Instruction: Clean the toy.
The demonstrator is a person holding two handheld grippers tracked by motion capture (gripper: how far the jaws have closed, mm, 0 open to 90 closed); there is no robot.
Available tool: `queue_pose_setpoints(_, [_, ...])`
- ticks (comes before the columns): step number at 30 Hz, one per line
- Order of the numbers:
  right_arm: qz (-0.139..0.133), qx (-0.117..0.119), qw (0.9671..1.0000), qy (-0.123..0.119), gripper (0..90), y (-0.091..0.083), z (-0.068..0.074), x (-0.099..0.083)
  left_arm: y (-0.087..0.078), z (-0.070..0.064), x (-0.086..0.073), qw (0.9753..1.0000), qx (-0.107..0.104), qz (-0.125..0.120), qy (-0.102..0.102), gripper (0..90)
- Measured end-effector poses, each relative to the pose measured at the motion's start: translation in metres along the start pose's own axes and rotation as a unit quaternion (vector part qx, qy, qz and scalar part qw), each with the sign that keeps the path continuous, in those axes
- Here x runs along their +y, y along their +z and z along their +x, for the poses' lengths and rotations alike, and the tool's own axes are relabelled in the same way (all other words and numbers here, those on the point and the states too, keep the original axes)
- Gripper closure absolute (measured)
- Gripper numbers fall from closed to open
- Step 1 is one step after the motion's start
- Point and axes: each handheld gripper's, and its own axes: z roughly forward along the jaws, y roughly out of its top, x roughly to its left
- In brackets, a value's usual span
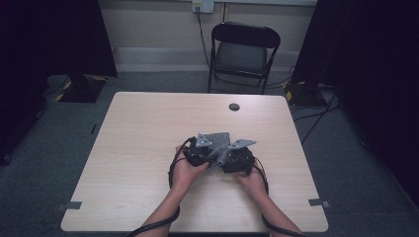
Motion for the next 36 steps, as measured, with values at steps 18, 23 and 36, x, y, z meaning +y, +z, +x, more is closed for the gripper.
queue_pose_setpoints(18, [0.000,0.000,1.0000,-0.001,24.0,0.000,0.000,0.000,0.013,-0.007,0.012,0.9991,0.013,0.010,0.038,77.2])
queue_pose_setpoints(23, [0.000,0.000,1.0000,0.001,24.1,0.000,0.000,0.000,0.015,-0.001,0.014,0.9991,0.024,0.005,0.034,77.5])
queue_pose_setpoints(36, [-0.001,0.000,1.0000,0.000,24.1,0.000,0.000,0.000,0.020,0.024,0.021,0.9985,0.053,0.007,0.010,78.1])
